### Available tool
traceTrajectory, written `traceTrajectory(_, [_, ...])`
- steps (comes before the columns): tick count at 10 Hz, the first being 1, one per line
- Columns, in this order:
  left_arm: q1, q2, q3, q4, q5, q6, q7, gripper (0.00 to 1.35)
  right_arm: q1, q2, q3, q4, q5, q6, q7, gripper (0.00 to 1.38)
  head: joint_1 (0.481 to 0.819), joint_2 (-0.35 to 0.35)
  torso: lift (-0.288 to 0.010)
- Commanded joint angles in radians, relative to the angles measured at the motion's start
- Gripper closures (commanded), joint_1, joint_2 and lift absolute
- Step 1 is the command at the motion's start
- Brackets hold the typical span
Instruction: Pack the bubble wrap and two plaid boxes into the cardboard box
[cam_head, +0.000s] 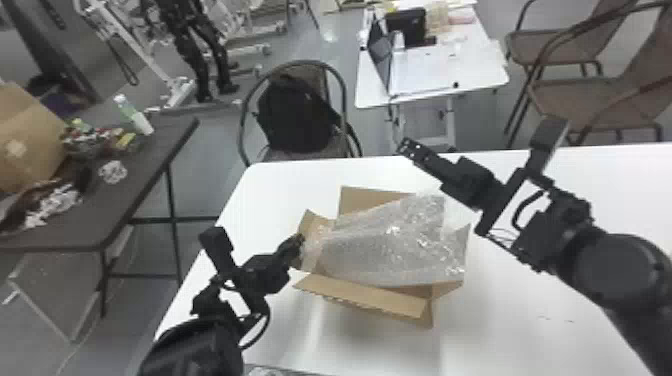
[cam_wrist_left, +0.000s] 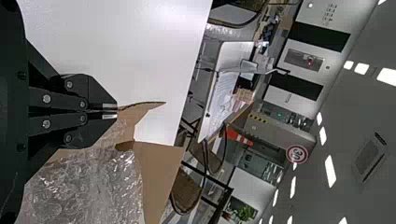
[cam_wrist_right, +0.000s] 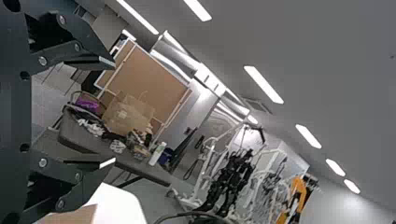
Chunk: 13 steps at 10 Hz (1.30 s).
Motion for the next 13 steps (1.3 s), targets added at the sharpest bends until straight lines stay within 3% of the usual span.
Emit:
traceTrajectory(1, [0.006,-0.015,0.012,0.000,0.000,-0.009,0.000,1.20,-0.015,0.004,-0.140,-0.041,0.140,0.102,0.074,0.14,0.695,0.350,-0.050])
traceTrajectory(3, [0.007,-0.031,0.020,0.000,0.002,-0.027,0.000,1.20,-0.023,-0.025,-0.278,-0.081,0.298,0.148,0.246,0.12,0.682,0.350,-0.050])
traceTrajectory(4, [0.010,-0.043,0.029,0.000,0.003,-0.039,0.000,1.20,0.006,-0.065,-0.355,-0.162,0.413,0.177,0.278,0.12,0.680,0.350,-0.050])
traceTrajectory(5, [0.013,-0.054,0.038,0.000,0.006,-0.061,0.000,1.20,0.077,-0.117,-0.412,-0.267,0.484,0.197,0.257,0.13,0.680,0.350,-0.050])
traceTrajectory(6, [0.020,-0.064,0.047,-0.004,0.009,-0.075,0.000,1.20,0.195,-0.142,-0.467,-0.394,0.484,0.197,0.156,0.13,0.691,0.305,-0.050])
traceTrajectory(7, [0.032,-0.077,0.061,-0.014,0.018,-0.093,0.000,1.20,0.302,-0.142,-0.516,-0.491,0.536,0.200,0.108,0.13,0.695,0.255,-0.050])
traceTrajectory(9, [0.043,-0.093,0.081,-0.023,0.018,-0.112,0.000,1.20,0.517,-0.126,-0.582,-0.664,0.777,0.130,0.074,0.13,0.695,0.217,-0.050])
traceTrajectory(11, [0.064,-0.093,0.103,-0.035,0.029,-0.116,0.000,1.20,0.678,-0.051,-0.585,-0.711,0.921,-0.090,-0.015,0.13,0.695,0.176,-0.050])
traceTrajectory(13, [0.066,-0.093,0.104,-0.037,0.035,-0.119,0.000,1.20,0.767,0.016,-0.588,-0.646,0.989,-0.266,-0.018,0.13,0.695,0.176,-0.050])
